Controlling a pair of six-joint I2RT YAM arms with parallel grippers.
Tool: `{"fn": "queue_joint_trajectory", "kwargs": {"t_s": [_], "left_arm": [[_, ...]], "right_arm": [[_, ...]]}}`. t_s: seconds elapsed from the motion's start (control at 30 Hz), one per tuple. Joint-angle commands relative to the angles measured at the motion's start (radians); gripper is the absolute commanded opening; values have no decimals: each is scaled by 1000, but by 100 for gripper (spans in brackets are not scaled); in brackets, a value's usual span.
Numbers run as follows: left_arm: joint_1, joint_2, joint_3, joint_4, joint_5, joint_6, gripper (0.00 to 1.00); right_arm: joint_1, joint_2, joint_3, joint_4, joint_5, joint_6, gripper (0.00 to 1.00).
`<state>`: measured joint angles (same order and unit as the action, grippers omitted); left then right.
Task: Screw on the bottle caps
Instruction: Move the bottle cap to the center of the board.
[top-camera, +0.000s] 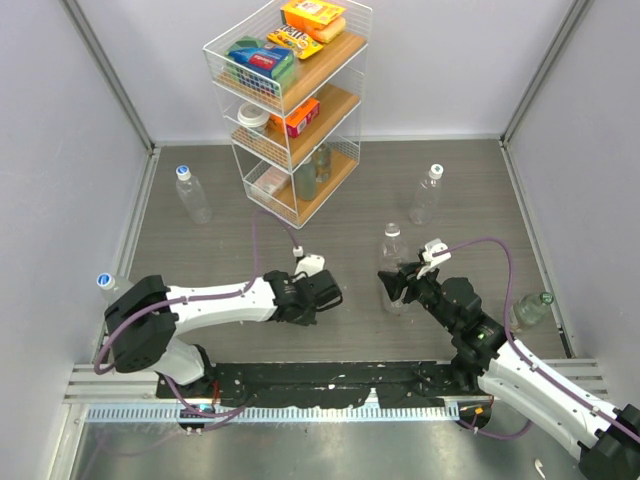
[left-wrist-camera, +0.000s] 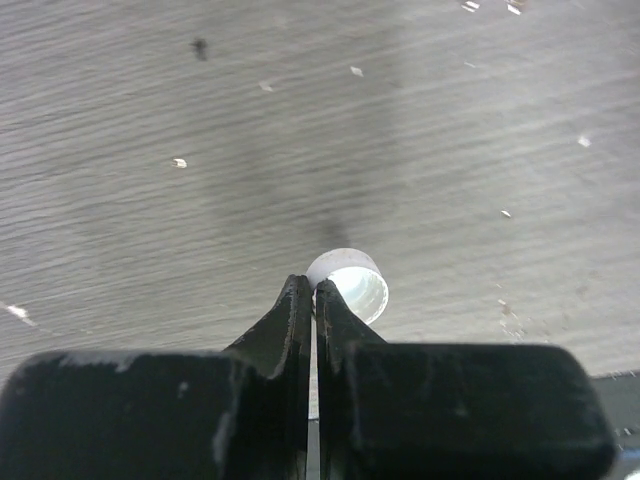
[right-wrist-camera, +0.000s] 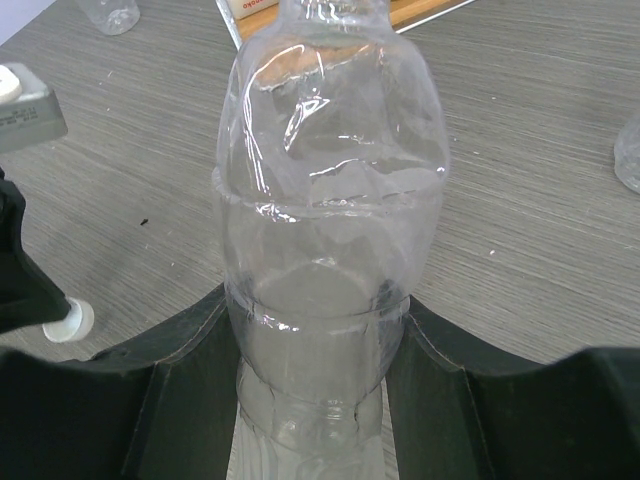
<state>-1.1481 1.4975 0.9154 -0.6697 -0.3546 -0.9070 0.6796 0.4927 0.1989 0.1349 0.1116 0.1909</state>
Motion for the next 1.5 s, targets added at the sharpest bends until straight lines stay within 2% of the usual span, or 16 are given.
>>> {"fn": "queue_joint_trajectory", "kwargs": {"t_s": [0.0,0.07,0.2,0.33,0.4,0.53,0.57,0.77,0.93,1.07,1.2,1.4,1.47], "left_arm": [[65,-34,-24,-54,-119,-38,4],[74,-25,-13,-80,-150,-50,2],[76,-22,-9,-94,-158,-58,5],[77,-29,-29,-88,-153,-67,18],[79,-37,-42,-76,-142,-67,22],[77,-54,-55,-51,-112,-72,52],[79,-63,-56,-47,-104,-70,55],[79,-193,-98,-1,-78,-59,54],[77,-330,-199,192,66,-10,58],[77,-362,-259,286,150,-12,61],[79,-329,-259,282,158,-35,58],[77,-171,-204,334,246,-15,47],[77,-113,-167,305,237,-3,43]], "right_arm": [[3,3,5,61,17,8,34],[6,10,5,65,14,8,34],[5,15,10,62,11,13,34],[5,-6,5,48,11,18,34],[6,-31,1,42,14,19,34],[5,-43,-3,39,22,19,34],[6,-43,-3,38,23,21,34],[6,-49,-3,34,20,21,34],[5,-46,-4,34,19,24,34],[5,-33,-1,37,17,25,34],[5,-19,-1,42,20,27,34],[5,17,2,51,13,28,34],[5,23,5,52,11,28,34]]}}
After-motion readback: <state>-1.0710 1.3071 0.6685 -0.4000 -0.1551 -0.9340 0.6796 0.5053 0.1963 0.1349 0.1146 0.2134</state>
